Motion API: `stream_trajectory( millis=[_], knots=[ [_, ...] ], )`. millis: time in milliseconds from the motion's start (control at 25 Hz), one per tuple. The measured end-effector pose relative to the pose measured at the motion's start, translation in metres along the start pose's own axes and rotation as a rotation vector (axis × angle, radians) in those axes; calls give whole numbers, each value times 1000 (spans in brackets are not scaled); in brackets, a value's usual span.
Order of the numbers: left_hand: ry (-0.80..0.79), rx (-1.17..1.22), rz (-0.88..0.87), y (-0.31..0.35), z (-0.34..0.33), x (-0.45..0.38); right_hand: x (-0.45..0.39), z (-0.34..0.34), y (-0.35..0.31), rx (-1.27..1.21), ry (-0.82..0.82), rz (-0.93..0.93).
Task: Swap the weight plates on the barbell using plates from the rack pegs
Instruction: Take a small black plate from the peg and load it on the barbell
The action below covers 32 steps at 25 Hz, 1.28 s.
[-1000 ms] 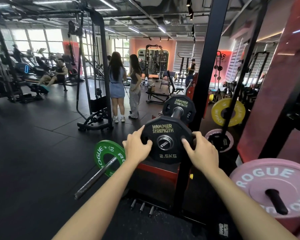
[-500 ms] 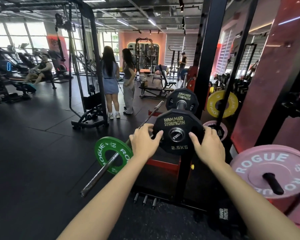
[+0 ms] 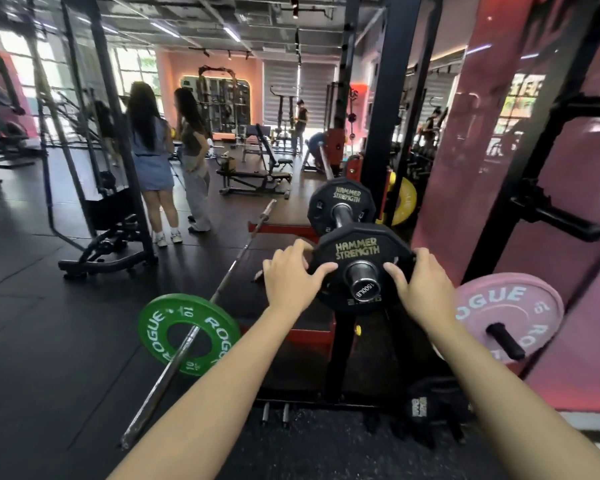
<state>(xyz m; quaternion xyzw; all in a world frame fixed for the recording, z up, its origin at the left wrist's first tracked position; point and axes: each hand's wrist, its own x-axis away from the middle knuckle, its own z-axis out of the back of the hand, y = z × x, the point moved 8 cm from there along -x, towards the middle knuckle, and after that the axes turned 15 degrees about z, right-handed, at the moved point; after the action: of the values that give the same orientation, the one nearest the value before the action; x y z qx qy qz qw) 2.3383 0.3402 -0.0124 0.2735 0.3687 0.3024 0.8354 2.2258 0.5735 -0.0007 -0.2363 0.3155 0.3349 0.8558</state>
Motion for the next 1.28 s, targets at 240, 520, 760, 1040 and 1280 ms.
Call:
stream_trajectory(
  millis=[240, 520, 760, 1040, 1280],
  knots=[
    [13, 33, -41, 1, -16, -24, -16, -21, 15, -3, -44, -32],
    [58, 78, -44, -7, -51, -69, -56, -57, 34, 8, 0, -9],
    [84, 107, 74, -18, -96, -134, -122, -105, 58, 38, 10, 55],
    [109, -71, 78, -8, -141, -206, -196, -157, 85, -20, 33, 5],
    [169, -49, 93, -16, -149, -221, -213, -173, 115, -137, 13, -47]
  ],
)
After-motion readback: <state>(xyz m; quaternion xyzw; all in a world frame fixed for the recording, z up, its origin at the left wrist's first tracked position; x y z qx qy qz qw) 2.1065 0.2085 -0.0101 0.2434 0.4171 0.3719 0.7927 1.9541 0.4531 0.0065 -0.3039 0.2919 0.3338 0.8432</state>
